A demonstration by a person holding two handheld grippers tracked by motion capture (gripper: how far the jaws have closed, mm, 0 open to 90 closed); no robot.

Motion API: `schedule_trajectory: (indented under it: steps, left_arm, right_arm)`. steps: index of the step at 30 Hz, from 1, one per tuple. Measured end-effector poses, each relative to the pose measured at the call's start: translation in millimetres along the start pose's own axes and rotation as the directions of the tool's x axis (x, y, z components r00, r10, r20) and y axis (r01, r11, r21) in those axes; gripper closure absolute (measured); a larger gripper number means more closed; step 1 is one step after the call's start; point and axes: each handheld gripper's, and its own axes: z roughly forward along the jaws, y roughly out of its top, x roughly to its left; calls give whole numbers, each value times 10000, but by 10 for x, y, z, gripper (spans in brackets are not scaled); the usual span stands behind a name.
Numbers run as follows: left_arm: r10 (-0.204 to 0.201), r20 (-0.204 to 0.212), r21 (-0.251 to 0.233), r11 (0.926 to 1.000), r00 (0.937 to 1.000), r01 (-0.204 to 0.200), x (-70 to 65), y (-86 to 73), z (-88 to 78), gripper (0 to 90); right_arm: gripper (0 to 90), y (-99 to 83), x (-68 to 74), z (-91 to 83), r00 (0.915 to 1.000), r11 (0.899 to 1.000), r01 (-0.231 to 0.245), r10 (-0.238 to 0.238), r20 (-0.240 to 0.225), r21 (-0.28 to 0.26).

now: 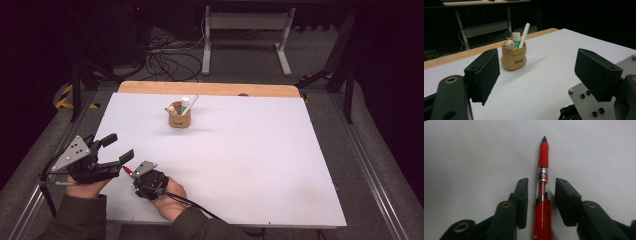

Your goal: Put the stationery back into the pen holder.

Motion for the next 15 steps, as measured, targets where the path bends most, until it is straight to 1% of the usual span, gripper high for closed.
schedule_trajectory:
  steps: [1,2,3,4,5,6,7,9,10,11,13,15]
  left_arm:
    - [-21,-3,3,10000,10000,21,1,-1,1,212]
    - [-40,29,17,10000,10000,40,7,-1,3,212]
    - [-94,66,13,10000,9999,93,9,-2,5,212]
    - [-108,67,-9,9999,9999,108,7,-3,8,212]
    - [-93,52,17,10000,9999,93,5,-3,9,213]
    - [-92,49,27,10000,9999,92,1,-3,10,213]
    - [-87,45,25,10000,10000,87,0,-3,10,213]
    - [-91,37,21,10000,10000,91,0,-3,9,213]
    - [-85,36,43,10000,10000,85,2,-2,6,213]
    - [-82,46,37,10000,10000,82,4,-3,5,213]
    - [-88,52,-9,10000,9999,88,7,-5,6,213]
    - [-83,58,-9,10000,9999,83,10,-7,5,213]
  right_arm:
    - [743,0,4,3,9999,9999,141,-141,-40,33]
    - [767,4,12,4,9999,9999,152,-152,2,55]
    - [772,9,21,8,10000,10000,70,-70,52,36]
    - [775,11,15,9,9999,9999,105,-105,41,44]
    - [778,14,12,10,10000,10000,-51,51,-6,33]
    - [782,12,-2,9,9999,9999,48,-47,-107,104]
    - [785,11,-5,8,9999,9999,49,-48,-124,107]
    - [789,13,10,4,9999,9999,-112,112,-16,8]
    - [790,7,7,-2,9999,10000,22,-22,119,1]
    - [792,1,-1,-12,9997,9999,19,-15,235,-160]
    - [803,-13,-29,-59,9992,9978,-286,302,261,-596]
    - [802,-35,-69,-103,9981,9944,-437,476,387,-962]
